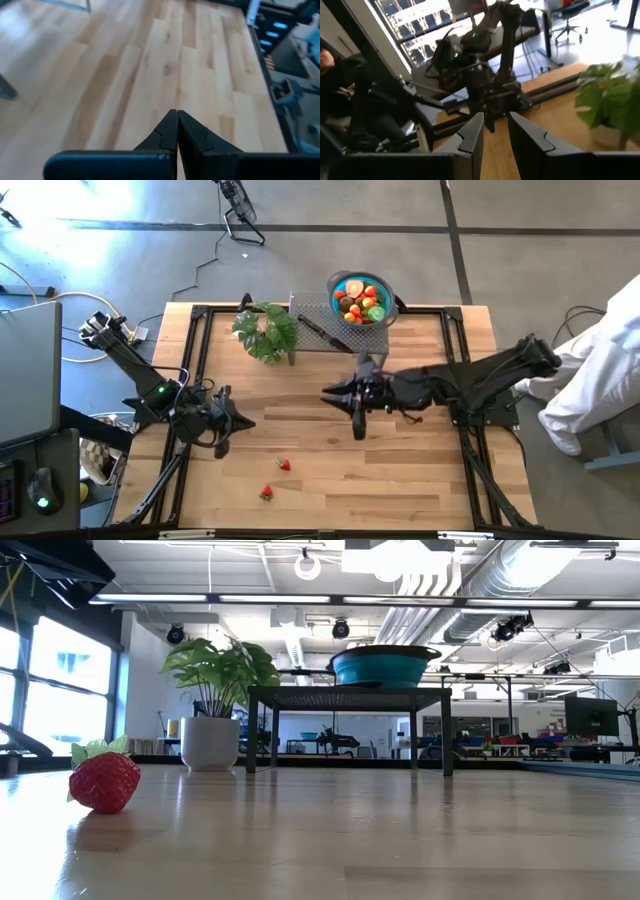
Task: Pick & Place Fruit
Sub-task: Put the red strawberry in the blue bowl on the shelf
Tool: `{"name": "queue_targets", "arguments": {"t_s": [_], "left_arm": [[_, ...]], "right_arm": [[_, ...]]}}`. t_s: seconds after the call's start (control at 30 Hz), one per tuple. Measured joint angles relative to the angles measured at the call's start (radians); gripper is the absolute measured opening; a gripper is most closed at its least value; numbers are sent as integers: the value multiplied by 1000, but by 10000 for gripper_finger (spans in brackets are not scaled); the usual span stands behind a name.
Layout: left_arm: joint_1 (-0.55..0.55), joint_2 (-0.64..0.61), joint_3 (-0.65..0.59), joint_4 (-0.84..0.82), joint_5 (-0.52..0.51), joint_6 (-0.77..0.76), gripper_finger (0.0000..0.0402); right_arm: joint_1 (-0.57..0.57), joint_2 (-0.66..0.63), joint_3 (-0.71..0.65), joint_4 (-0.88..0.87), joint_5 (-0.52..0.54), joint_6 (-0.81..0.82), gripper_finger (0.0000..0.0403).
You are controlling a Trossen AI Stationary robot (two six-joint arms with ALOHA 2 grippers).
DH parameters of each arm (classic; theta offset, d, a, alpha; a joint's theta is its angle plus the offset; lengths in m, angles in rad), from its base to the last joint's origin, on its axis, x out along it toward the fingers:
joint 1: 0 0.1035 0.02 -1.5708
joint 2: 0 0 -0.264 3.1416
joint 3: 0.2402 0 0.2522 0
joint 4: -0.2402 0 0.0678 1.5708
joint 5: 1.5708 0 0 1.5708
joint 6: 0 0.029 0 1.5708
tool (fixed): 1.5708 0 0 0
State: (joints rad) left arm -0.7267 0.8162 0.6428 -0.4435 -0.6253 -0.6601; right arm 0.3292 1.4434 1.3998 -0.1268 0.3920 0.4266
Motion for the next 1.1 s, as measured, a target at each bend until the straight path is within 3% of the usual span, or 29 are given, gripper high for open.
{"name": "queue_targets", "arguments": {"t_s": [0.23, 0.7, 1.1], "left_arm": [[0, 0, 0, 24, 121, 0, 0], [0, 0, 0, 81, 127, 0, 0], [0, 0, 0, 85, 128, -56, 0]], "right_arm": [[41, 78, 0, 6, -2, 45, 81], [71, 154, 0, 172, -17, 100, 81], [70, 154, 0, 171, -25, 97, 81]]}}
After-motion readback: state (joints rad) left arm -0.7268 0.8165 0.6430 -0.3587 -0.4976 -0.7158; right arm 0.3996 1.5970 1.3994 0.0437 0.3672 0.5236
